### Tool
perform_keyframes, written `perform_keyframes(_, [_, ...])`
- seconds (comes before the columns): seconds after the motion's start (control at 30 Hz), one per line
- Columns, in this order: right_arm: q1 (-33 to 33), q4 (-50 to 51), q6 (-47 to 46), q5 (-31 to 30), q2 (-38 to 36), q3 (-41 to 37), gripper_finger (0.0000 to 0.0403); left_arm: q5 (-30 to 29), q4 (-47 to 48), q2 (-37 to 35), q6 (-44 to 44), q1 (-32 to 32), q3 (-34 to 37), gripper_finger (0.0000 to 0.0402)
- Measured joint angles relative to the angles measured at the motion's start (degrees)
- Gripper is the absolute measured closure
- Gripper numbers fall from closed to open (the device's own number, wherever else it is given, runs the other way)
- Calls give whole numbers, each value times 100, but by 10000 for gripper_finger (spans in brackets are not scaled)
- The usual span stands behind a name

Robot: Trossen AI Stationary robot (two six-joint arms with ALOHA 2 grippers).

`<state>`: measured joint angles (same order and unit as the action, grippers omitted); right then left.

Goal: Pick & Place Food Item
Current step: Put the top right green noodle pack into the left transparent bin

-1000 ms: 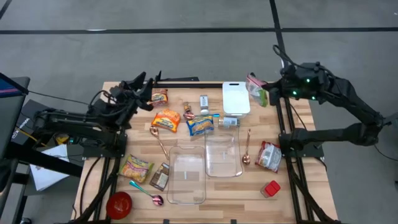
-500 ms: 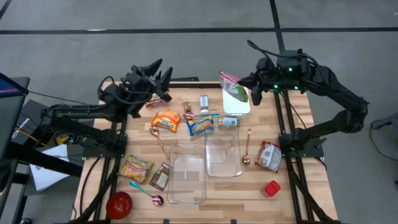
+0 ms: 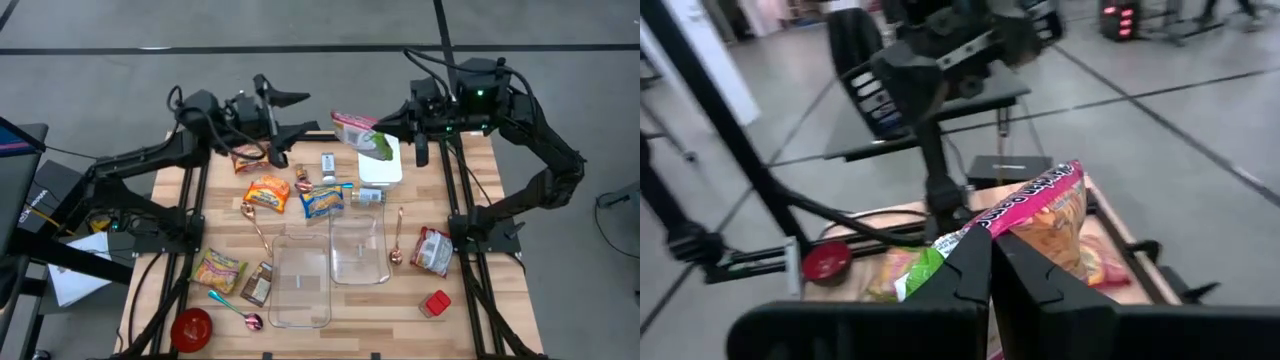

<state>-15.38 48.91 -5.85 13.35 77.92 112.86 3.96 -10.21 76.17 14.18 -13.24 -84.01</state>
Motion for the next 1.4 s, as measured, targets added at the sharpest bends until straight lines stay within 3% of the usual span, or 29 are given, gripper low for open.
perform_keyframes(0.3, [0,-327,-156,792,7,2,403,1293,282,510,-925,-294,-255,142])
perform_keyframes(0.57, [5,-379,-231,917,8,2,403,1657,247,736,-1550,-286,-258,142])
perform_keyframes(1.13, [5,-398,-225,922,8,2,403,1741,212,758,-1664,-264,-255,147])
perform_keyframes(1.4, [2,-398,-214,922,8,2,403,1739,225,758,-1801,-264,-255,221])
